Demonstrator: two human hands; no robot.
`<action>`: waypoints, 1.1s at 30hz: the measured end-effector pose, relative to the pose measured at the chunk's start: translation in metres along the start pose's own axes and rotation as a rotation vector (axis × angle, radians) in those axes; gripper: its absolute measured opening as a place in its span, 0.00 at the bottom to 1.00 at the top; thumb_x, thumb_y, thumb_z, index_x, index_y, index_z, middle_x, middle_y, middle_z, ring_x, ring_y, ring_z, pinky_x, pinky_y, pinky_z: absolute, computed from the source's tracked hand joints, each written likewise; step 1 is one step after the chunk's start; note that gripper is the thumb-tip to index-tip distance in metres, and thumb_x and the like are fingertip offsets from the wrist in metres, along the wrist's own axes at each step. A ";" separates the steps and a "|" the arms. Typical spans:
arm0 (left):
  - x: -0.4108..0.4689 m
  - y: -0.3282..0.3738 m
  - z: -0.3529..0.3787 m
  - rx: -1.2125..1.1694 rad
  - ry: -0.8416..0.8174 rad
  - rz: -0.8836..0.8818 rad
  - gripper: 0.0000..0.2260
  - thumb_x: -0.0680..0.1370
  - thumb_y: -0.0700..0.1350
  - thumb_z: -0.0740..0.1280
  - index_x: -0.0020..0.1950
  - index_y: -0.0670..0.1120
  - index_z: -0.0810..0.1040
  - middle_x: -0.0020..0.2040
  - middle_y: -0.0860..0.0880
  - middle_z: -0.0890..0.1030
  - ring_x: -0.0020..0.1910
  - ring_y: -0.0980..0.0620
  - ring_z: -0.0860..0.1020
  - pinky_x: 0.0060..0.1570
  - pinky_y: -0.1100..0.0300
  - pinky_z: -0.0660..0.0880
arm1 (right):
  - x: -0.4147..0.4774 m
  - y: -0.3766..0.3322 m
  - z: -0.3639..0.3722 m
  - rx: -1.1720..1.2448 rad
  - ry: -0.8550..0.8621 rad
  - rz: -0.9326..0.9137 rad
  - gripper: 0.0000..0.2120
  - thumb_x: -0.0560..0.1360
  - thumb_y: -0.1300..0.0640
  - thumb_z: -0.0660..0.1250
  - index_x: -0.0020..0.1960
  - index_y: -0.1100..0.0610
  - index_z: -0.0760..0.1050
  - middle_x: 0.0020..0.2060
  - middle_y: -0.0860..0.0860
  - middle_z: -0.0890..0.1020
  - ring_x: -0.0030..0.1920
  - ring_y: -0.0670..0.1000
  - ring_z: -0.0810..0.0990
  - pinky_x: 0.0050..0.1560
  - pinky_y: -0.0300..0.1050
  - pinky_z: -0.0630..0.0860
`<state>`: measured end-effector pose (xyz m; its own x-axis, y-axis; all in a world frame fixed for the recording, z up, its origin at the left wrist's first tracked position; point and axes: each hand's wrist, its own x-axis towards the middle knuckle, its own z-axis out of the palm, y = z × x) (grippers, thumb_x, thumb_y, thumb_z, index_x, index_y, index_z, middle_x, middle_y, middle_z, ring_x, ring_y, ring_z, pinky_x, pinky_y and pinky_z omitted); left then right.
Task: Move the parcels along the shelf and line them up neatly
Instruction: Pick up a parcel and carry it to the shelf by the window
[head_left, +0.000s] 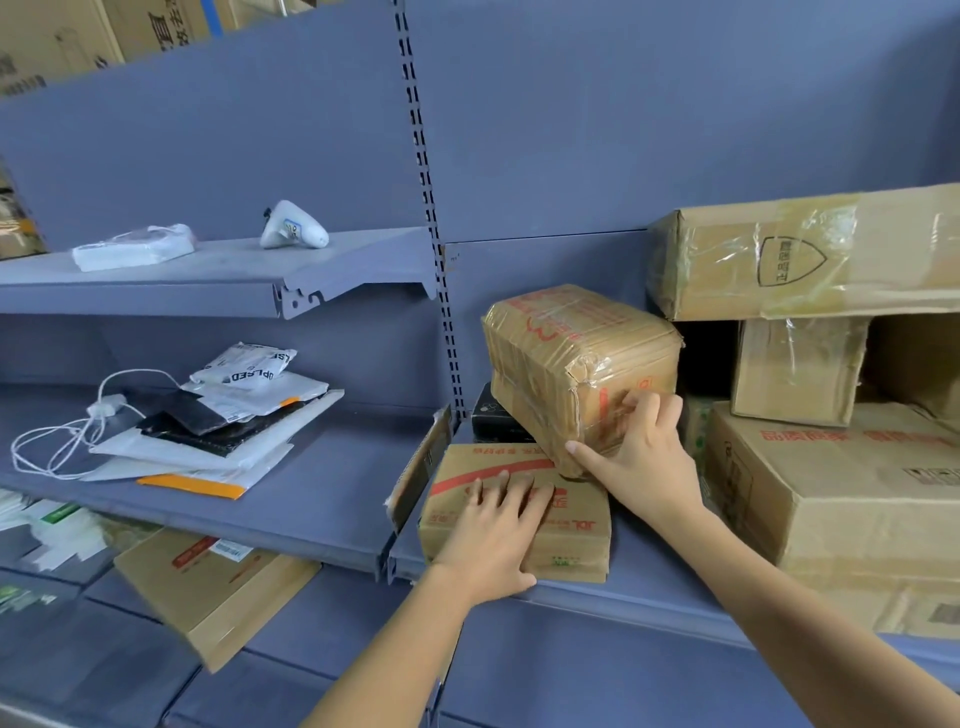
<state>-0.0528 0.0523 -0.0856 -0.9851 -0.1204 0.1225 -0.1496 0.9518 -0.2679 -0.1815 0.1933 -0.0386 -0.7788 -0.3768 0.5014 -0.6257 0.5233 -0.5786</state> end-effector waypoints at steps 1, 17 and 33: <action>-0.004 -0.001 0.001 0.003 -0.002 0.002 0.44 0.71 0.57 0.70 0.75 0.50 0.43 0.77 0.42 0.53 0.76 0.38 0.52 0.73 0.39 0.51 | -0.001 0.000 -0.001 -0.003 0.001 0.007 0.38 0.66 0.39 0.74 0.63 0.59 0.62 0.58 0.54 0.63 0.55 0.58 0.75 0.40 0.47 0.71; -0.049 -0.050 -0.032 0.079 0.267 0.185 0.40 0.59 0.60 0.64 0.68 0.43 0.66 0.61 0.46 0.77 0.52 0.46 0.80 0.45 0.55 0.79 | -0.010 -0.012 0.001 0.025 0.039 0.046 0.44 0.65 0.40 0.76 0.68 0.61 0.58 0.62 0.57 0.62 0.57 0.62 0.73 0.45 0.54 0.74; -0.066 -0.057 -0.051 -0.028 0.183 0.141 0.40 0.59 0.61 0.61 0.68 0.45 0.65 0.63 0.48 0.76 0.55 0.49 0.79 0.47 0.56 0.79 | 0.014 -0.025 0.020 0.124 0.076 0.207 0.56 0.59 0.34 0.76 0.73 0.58 0.49 0.77 0.56 0.38 0.76 0.63 0.43 0.67 0.74 0.56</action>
<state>0.0245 0.0200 -0.0300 -0.9640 0.0650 0.2579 -0.0068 0.9634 -0.2680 -0.1775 0.1593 -0.0296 -0.8884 -0.2102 0.4081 -0.4572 0.4838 -0.7462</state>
